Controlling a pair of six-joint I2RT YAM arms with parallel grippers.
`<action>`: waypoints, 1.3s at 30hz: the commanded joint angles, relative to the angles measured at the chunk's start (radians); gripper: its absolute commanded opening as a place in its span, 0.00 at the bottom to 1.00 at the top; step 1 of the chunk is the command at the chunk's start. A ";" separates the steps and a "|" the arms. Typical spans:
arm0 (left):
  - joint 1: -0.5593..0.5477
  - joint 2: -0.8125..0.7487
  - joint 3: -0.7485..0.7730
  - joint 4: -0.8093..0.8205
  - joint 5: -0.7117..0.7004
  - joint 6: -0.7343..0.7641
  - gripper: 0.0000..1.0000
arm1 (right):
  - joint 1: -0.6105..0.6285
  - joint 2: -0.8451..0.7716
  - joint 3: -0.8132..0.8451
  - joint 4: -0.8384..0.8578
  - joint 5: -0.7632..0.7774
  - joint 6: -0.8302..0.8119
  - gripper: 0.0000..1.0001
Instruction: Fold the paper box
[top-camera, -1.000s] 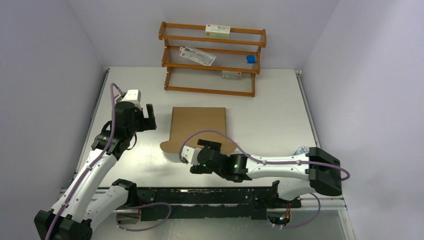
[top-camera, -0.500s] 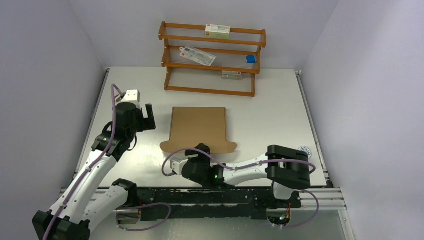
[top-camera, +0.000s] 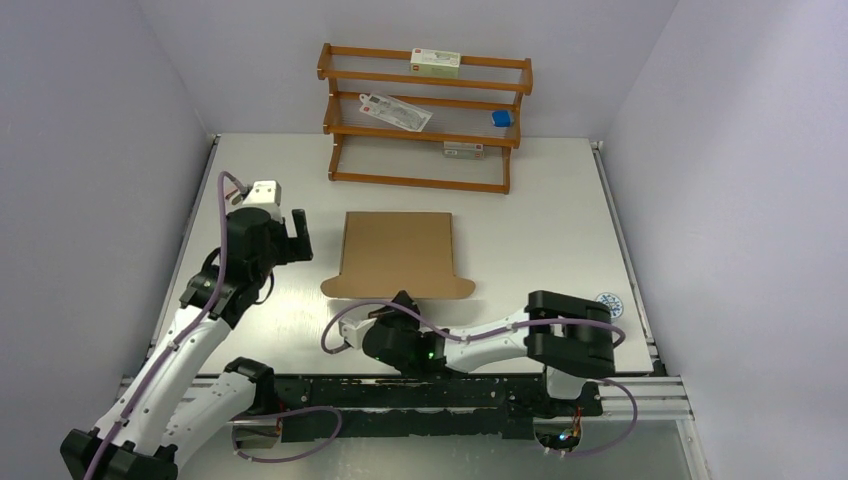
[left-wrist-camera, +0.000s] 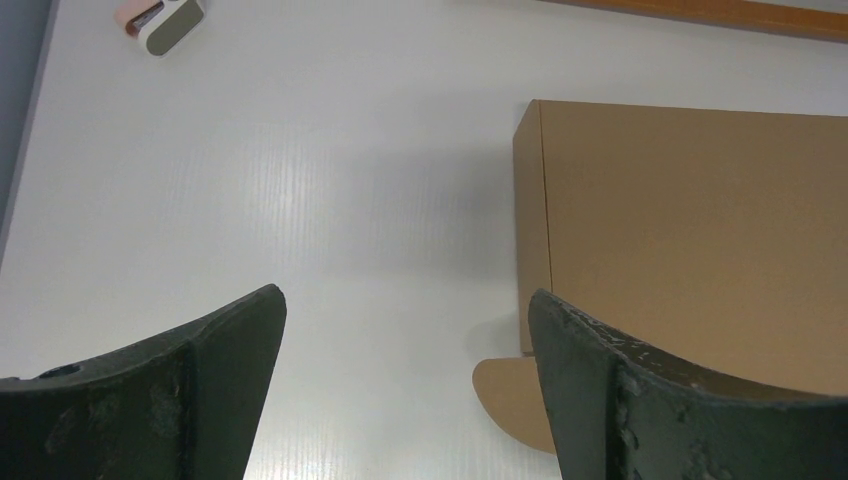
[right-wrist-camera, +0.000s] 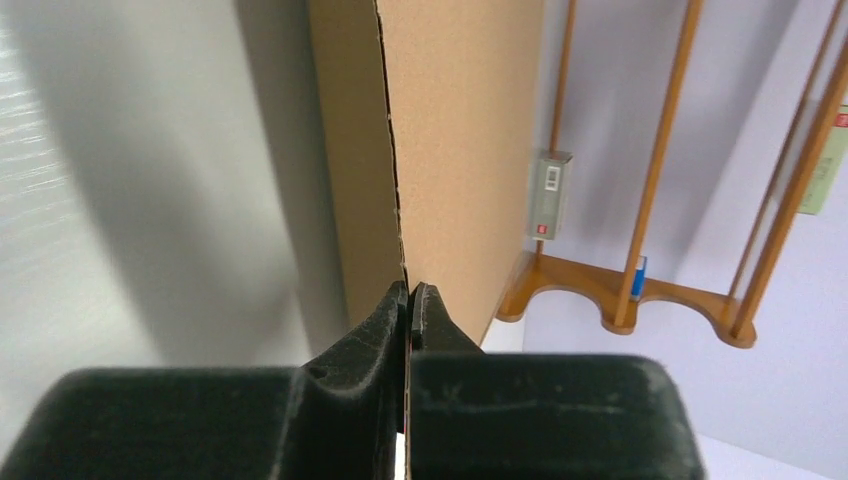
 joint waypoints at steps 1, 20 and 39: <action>-0.005 -0.017 0.019 0.012 0.053 0.013 0.95 | -0.001 -0.111 0.066 -0.103 -0.003 0.015 0.00; -0.005 -0.048 0.398 -0.211 0.202 0.129 0.96 | -0.334 -0.227 0.666 -1.007 -0.696 0.234 0.00; -0.005 0.150 0.405 -0.185 0.339 0.188 0.97 | -0.702 0.061 1.070 -1.265 -1.194 0.083 0.00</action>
